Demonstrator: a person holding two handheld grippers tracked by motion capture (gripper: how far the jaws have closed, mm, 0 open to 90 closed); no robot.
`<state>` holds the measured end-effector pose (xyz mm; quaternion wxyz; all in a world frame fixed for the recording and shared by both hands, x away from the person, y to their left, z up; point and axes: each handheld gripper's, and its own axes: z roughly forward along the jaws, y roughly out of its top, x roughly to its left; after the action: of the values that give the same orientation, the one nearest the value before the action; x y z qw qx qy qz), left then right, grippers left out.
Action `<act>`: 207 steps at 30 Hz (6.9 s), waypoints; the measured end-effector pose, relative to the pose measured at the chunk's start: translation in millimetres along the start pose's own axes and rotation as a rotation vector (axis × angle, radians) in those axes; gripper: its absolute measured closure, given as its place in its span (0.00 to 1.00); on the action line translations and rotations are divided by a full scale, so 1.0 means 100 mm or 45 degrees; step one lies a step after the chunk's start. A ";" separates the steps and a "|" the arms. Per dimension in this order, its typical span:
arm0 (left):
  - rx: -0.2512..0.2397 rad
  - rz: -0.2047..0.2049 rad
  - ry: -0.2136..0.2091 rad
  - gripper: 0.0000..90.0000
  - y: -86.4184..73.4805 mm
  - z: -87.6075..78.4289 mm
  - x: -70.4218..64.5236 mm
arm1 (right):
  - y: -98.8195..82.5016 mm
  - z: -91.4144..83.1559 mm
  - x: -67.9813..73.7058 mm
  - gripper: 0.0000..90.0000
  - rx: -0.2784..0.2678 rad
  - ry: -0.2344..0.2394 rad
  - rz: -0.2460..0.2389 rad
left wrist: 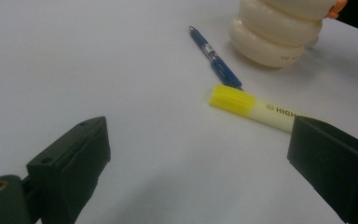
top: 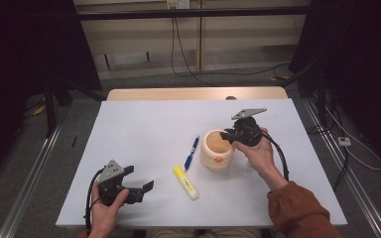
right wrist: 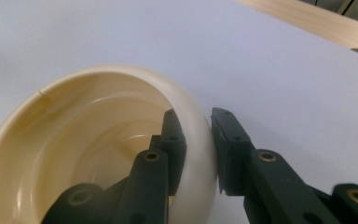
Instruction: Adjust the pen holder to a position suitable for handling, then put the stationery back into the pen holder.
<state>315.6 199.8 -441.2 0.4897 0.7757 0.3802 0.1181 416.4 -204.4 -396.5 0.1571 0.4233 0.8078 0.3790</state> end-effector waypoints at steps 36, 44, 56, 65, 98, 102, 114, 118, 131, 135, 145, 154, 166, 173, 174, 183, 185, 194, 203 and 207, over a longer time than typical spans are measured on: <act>0.004 -0.002 -0.012 0.06 0.00 0.00 -0.01 | -0.05 0.01 -0.01 0.29 -0.120 -0.011 0.052; 0.004 -0.004 -0.013 0.06 0.00 0.00 -0.01 | -0.05 -0.07 -0.04 0.16 -0.175 -0.019 0.077; 0.004 -0.016 -0.015 0.06 -0.02 -0.01 0.01 | -0.15 -0.31 -0.16 0.12 -0.238 -0.058 0.126; 0.001 -0.013 -0.016 0.06 -0.01 -0.02 0.02 | -0.24 -0.48 -0.26 0.10 -0.269 -0.100 0.163; 0.013 0.001 -0.018 0.06 0.01 0.02 -0.01 | -0.54 -0.40 -0.25 0.16 0.067 -0.299 0.265; 0.017 -0.003 -0.018 0.06 0.01 0.01 0.01 | -0.55 -0.36 -0.24 0.18 0.130 -0.369 0.322; 0.024 0.000 -0.025 0.06 0.01 0.02 0.00 | -0.60 -0.27 -0.20 0.27 0.260 -0.433 0.490; 0.024 -0.003 -0.026 0.06 0.00 0.02 0.00 | -0.61 -0.25 -0.20 0.33 0.313 -0.423 0.561; 0.027 -0.006 -0.033 0.06 0.00 0.02 0.01 | -0.66 -0.13 -0.15 0.49 0.434 -0.442 0.653; 0.031 -0.006 -0.032 0.06 0.00 0.02 0.01 | -0.66 -0.12 -0.13 0.51 0.441 -0.470 0.646; 0.031 -0.004 -0.038 0.06 0.01 0.02 0.00 | -0.68 -0.15 -0.18 0.75 0.427 -0.515 0.648; 0.027 -0.071 -0.051 0.06 0.00 0.02 0.05 | -0.70 -0.22 -0.25 0.76 0.365 -0.474 0.590; 0.017 -0.048 -0.018 0.06 0.00 0.00 0.05 | -0.69 -0.35 -0.31 0.76 0.331 -0.378 0.508; 0.020 -0.037 -0.015 0.06 0.01 0.01 0.05 | -0.67 -0.44 -0.32 0.76 0.302 -0.345 0.505; 0.019 -0.037 -0.016 0.06 0.01 0.01 0.05 | -0.67 -0.45 -0.32 0.76 0.294 -0.335 0.498; 0.016 -0.006 -0.006 0.06 0.01 0.02 0.02 | -0.72 -0.63 -0.33 0.76 0.255 -0.284 0.465; 0.026 -0.003 -0.005 0.06 0.01 0.02 0.03 | -0.73 -0.68 -0.32 0.76 0.243 -0.267 0.447; 0.012 0.044 0.001 0.07 0.01 0.01 0.00 | -0.90 -0.90 -0.23 0.76 0.212 -0.166 0.349; -0.007 0.086 -0.023 0.06 0.04 0.01 -0.02 | -1.08 -1.05 -0.12 0.76 0.236 -0.115 0.310; -0.008 0.110 -0.024 0.07 0.04 0.00 -0.04 | -1.11 -1.10 -0.03 0.76 0.224 -0.055 0.279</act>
<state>314.9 195.8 -437.0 0.4903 0.7908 0.3414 0.1329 292.6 -298.5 -406.5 0.0947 0.5292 0.7832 0.3124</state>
